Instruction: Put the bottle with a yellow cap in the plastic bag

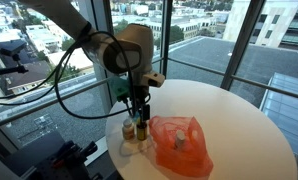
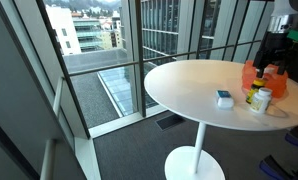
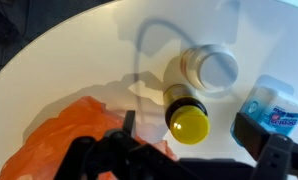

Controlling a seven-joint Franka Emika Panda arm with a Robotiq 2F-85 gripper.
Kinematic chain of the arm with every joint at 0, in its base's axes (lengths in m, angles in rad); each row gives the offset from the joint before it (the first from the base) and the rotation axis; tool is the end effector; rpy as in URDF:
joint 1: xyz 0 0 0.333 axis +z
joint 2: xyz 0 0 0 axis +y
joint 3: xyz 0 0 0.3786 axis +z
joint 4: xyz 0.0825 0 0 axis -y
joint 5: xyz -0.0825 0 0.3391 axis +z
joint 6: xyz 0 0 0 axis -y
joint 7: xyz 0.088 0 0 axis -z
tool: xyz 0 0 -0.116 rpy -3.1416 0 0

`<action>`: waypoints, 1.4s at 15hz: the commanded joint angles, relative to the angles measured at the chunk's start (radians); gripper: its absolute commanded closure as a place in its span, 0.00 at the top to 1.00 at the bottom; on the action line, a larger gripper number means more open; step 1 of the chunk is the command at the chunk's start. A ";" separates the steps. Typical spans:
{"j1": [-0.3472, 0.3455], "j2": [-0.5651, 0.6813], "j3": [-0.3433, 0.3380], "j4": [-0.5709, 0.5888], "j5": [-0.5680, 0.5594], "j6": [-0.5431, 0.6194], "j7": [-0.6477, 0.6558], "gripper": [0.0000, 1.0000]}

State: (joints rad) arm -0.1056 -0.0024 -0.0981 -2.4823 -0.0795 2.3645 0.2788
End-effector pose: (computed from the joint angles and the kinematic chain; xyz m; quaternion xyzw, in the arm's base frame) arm 0.4200 -0.0883 0.3696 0.9758 -0.2093 -0.0566 0.0282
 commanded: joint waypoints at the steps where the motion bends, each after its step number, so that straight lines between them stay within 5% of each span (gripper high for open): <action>1: 0.002 0.055 -0.003 0.016 -0.014 0.062 0.050 1.00; 7: 0.018 0.122 -0.008 0.032 -0.016 0.137 0.078 1.00; 8: 0.022 0.129 -0.009 0.033 -0.018 0.145 0.084 0.80; 15: 0.042 0.106 -0.008 0.031 -0.012 0.128 0.080 0.25; 21: 0.038 -0.003 -0.008 0.035 -0.028 0.058 0.085 0.21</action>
State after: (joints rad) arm -0.0678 0.0669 -0.0991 -2.4558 -0.0795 2.4872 0.3368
